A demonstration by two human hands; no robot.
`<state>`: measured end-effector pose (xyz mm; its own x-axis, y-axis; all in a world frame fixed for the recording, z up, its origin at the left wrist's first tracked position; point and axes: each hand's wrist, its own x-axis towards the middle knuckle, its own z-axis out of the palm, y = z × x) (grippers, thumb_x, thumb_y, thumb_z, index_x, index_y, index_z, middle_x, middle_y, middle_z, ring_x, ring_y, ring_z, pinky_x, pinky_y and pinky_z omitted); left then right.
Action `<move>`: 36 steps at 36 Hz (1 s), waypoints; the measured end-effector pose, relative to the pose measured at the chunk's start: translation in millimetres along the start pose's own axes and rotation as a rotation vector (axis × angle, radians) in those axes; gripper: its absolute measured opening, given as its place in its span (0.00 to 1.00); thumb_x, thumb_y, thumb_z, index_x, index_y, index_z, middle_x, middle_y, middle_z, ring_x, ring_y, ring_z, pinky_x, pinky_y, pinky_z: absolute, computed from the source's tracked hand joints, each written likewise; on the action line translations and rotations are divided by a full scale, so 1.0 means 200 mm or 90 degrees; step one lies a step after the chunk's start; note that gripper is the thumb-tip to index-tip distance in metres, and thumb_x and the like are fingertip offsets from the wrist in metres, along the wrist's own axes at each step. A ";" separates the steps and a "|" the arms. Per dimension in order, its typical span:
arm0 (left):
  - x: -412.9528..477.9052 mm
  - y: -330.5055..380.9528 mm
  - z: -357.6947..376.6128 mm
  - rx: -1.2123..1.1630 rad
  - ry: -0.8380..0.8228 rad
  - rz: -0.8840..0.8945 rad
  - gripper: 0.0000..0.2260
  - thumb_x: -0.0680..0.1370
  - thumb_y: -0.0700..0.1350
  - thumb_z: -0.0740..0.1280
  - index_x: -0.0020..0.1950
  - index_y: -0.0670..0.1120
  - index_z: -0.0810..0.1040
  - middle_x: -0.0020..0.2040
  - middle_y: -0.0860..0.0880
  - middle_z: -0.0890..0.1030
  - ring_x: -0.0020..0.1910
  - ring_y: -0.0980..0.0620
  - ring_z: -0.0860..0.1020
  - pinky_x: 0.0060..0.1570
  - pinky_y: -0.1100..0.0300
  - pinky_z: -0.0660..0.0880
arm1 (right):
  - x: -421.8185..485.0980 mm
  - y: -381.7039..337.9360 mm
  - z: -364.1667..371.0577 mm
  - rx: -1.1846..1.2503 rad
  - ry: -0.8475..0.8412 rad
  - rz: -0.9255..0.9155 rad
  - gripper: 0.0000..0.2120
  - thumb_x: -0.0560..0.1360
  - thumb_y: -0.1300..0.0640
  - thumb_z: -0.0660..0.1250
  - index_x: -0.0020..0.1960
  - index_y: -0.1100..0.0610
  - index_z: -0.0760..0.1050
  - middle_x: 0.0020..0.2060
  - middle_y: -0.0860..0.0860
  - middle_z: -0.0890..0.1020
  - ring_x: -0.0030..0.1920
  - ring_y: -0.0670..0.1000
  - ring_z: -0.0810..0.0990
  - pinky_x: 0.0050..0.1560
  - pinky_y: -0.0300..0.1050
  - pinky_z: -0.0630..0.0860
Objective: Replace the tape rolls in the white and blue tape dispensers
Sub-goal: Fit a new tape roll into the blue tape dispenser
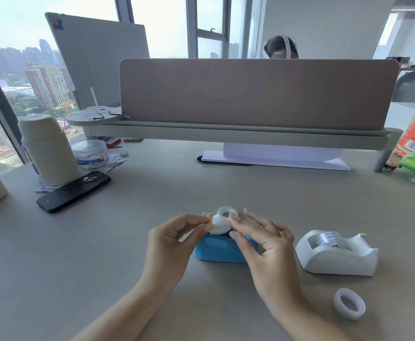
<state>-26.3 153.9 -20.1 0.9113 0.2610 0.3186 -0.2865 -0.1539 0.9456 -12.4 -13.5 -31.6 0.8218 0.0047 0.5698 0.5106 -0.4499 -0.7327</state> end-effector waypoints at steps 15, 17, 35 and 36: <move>-0.06 0.07 0.01 0.011 -0.046 0.027 0.08 0.67 0.41 0.78 0.43 0.53 0.87 0.44 0.54 0.89 0.46 0.54 0.87 0.53 0.64 0.80 | -0.01 -0.01 -0.03 0.168 0.019 0.018 0.08 0.71 0.61 0.76 0.45 0.47 0.85 0.43 0.40 0.87 0.49 0.46 0.85 0.51 0.31 0.73; -0.05 0.07 0.01 0.009 -0.041 0.016 0.10 0.69 0.36 0.77 0.43 0.50 0.87 0.43 0.53 0.89 0.45 0.54 0.87 0.50 0.65 0.80 | -0.01 -0.02 -0.03 0.199 -0.007 0.039 0.09 0.71 0.62 0.75 0.45 0.48 0.84 0.43 0.41 0.87 0.50 0.46 0.85 0.53 0.35 0.74; -0.05 0.10 -0.02 -0.095 -0.066 0.002 0.08 0.64 0.40 0.75 0.39 0.51 0.88 0.43 0.50 0.88 0.44 0.55 0.86 0.47 0.67 0.80 | 0.05 0.00 -0.10 0.138 -0.131 -0.083 0.17 0.71 0.67 0.74 0.53 0.49 0.84 0.46 0.41 0.86 0.51 0.46 0.84 0.54 0.33 0.75; -0.05 0.10 -0.02 -0.089 -0.067 0.006 0.08 0.64 0.40 0.75 0.39 0.51 0.88 0.42 0.51 0.88 0.43 0.55 0.86 0.46 0.67 0.80 | 0.05 0.00 -0.10 0.131 -0.134 -0.093 0.18 0.70 0.68 0.74 0.54 0.48 0.84 0.46 0.41 0.86 0.52 0.45 0.84 0.54 0.32 0.74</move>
<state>-43.4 151.8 -3.7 0.9321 0.1581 0.3259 -0.3270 -0.0195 0.9448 -8.7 -30.7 -18.3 0.7597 0.2495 0.6005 0.6494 -0.2412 -0.7212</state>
